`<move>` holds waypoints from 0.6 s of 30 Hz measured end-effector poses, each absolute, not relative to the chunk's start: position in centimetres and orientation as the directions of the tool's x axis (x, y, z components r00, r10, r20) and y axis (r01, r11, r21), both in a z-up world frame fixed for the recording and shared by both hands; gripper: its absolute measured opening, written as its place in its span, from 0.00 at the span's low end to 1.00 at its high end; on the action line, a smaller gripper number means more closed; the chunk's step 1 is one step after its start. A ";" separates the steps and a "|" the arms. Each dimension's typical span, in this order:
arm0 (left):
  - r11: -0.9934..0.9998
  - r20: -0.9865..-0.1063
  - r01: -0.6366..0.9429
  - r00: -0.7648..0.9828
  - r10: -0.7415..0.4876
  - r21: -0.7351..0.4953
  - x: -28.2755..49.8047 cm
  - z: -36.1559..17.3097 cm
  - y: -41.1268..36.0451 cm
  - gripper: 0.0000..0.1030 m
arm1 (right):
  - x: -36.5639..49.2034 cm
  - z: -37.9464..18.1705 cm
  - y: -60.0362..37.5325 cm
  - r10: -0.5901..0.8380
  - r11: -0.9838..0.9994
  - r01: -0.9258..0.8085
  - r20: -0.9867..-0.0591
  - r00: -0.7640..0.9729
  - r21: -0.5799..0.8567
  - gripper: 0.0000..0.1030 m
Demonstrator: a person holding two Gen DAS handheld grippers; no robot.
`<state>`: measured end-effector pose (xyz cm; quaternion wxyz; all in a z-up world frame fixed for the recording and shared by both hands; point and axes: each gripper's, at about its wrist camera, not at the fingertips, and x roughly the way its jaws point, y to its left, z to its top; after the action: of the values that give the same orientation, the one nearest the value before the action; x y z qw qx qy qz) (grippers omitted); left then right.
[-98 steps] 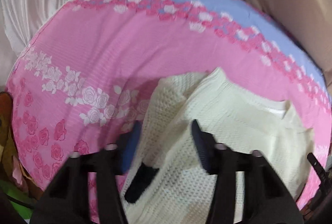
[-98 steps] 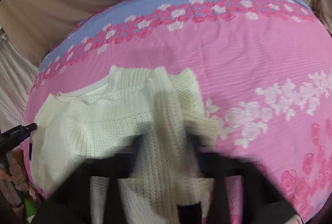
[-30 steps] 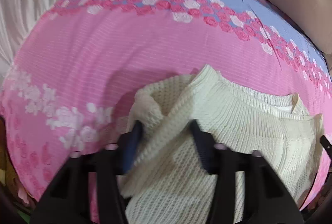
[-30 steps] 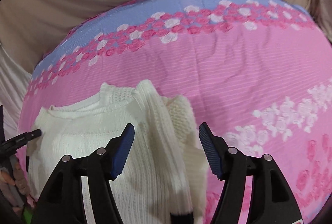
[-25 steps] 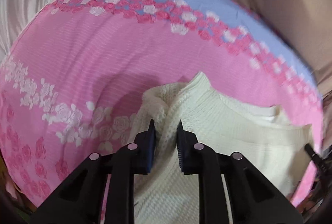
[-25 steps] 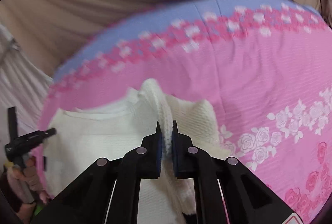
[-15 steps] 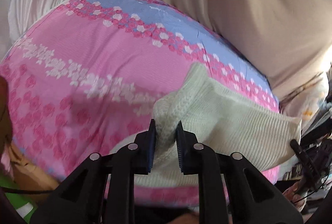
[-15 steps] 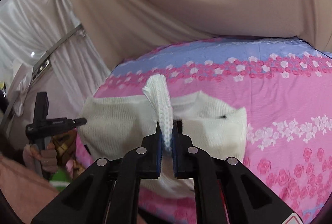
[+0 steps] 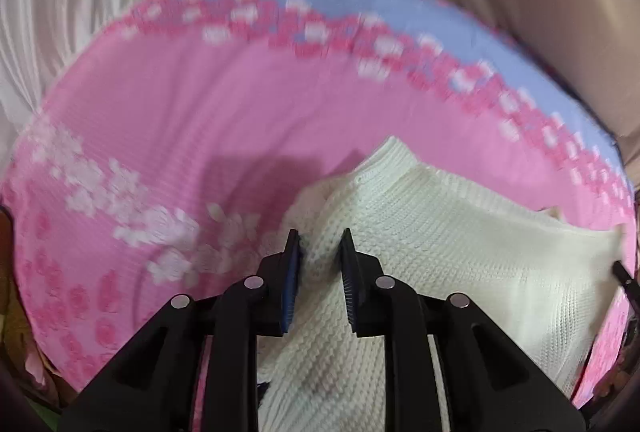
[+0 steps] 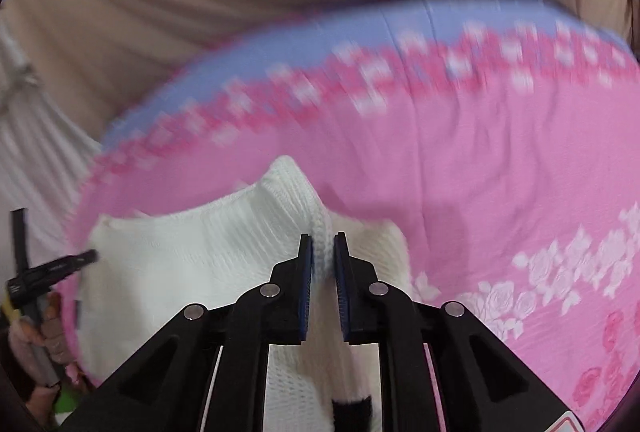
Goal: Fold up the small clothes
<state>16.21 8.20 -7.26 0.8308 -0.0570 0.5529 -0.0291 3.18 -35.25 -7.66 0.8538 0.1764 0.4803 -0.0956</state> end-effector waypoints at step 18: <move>0.876 -0.905 -0.266 0.258 -0.337 -0.402 5.4 -9.7 15.6 0.50 | 0.0 -5.7 -17.9 0.212 0.968 0.008 -0.840 0.499 0.249 0.29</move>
<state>5.38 15.63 -9.73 0.7535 -0.2478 0.6085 -0.0238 -0.03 -17.90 -5.73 0.8586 0.1108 0.4970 0.0592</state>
